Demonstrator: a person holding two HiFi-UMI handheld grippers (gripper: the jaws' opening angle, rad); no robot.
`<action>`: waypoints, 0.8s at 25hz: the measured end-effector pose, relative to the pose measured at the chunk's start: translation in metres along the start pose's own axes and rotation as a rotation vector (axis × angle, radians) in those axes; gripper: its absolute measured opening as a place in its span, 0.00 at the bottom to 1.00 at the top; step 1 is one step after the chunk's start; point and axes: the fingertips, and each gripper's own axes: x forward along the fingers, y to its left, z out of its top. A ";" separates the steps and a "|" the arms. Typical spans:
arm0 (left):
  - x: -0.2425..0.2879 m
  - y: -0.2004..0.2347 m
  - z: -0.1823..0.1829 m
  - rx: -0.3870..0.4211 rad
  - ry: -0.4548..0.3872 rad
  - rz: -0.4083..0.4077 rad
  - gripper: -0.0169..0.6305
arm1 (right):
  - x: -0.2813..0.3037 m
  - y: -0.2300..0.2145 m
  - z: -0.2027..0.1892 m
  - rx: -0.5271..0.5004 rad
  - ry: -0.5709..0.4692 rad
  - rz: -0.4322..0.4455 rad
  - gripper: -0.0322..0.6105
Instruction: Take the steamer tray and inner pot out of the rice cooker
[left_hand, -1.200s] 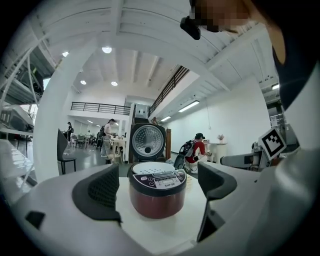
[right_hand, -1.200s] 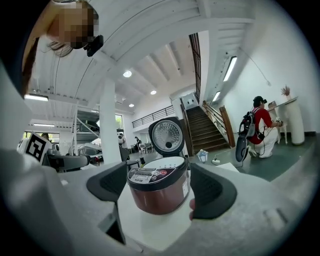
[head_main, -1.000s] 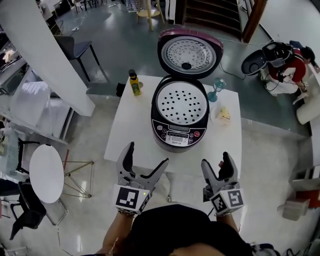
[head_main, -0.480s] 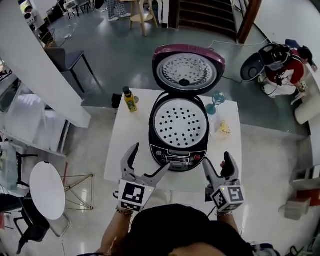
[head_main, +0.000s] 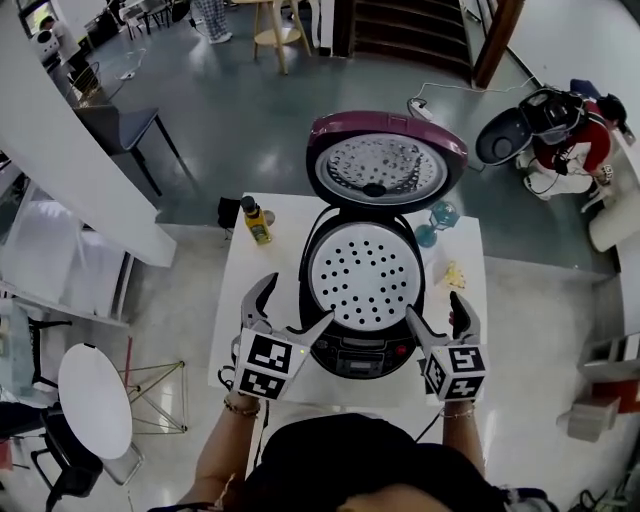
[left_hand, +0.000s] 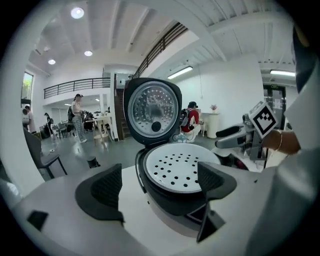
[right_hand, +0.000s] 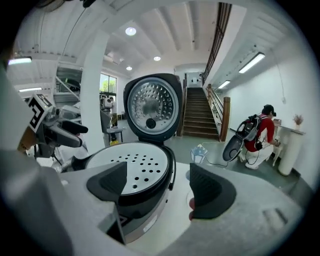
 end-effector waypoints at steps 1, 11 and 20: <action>0.007 0.005 -0.001 0.028 0.030 0.013 0.75 | 0.007 -0.002 0.002 -0.025 0.019 -0.011 0.65; 0.063 0.002 -0.008 0.064 0.213 -0.162 0.75 | 0.058 -0.008 0.012 -0.114 0.136 -0.014 0.65; 0.099 0.005 -0.020 0.115 0.350 -0.171 0.75 | 0.089 -0.007 0.002 -0.193 0.325 -0.033 0.65</action>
